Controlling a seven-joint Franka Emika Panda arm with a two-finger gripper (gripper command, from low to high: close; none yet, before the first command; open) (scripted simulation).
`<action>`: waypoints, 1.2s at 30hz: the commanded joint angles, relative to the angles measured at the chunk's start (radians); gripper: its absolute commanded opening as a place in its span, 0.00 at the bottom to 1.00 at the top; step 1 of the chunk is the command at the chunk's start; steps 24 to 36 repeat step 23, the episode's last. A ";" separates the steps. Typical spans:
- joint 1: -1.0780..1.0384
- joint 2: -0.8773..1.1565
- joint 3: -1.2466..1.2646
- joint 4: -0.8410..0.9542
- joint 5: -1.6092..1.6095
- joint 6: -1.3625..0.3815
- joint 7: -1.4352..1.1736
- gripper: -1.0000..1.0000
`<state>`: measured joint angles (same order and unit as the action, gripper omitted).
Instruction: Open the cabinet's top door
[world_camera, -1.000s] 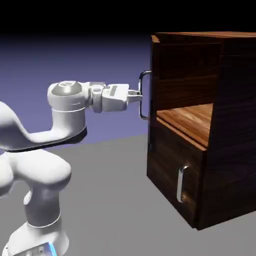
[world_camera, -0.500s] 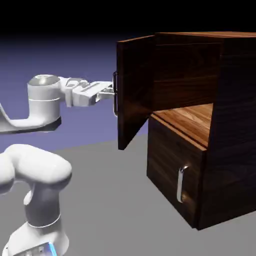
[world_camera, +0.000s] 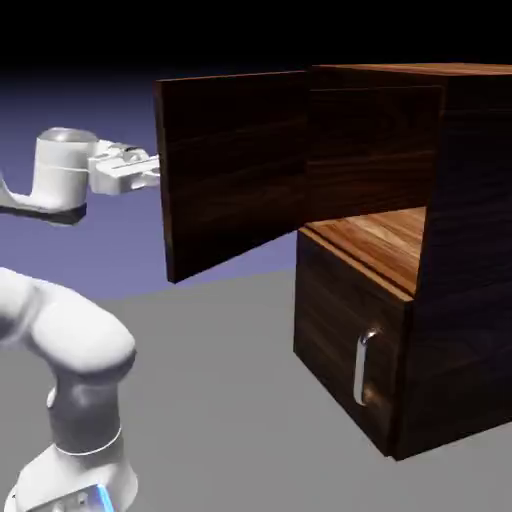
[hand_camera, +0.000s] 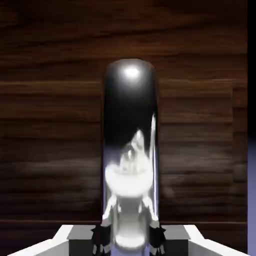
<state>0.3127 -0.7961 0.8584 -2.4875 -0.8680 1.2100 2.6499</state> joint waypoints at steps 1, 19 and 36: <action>-0.035 0.028 0.036 0.036 0.017 -0.034 0.011 0.00; -0.686 0.203 0.611 0.518 0.173 -0.381 0.081 0.00; -0.831 0.156 0.708 0.612 0.205 -0.419 0.048 0.00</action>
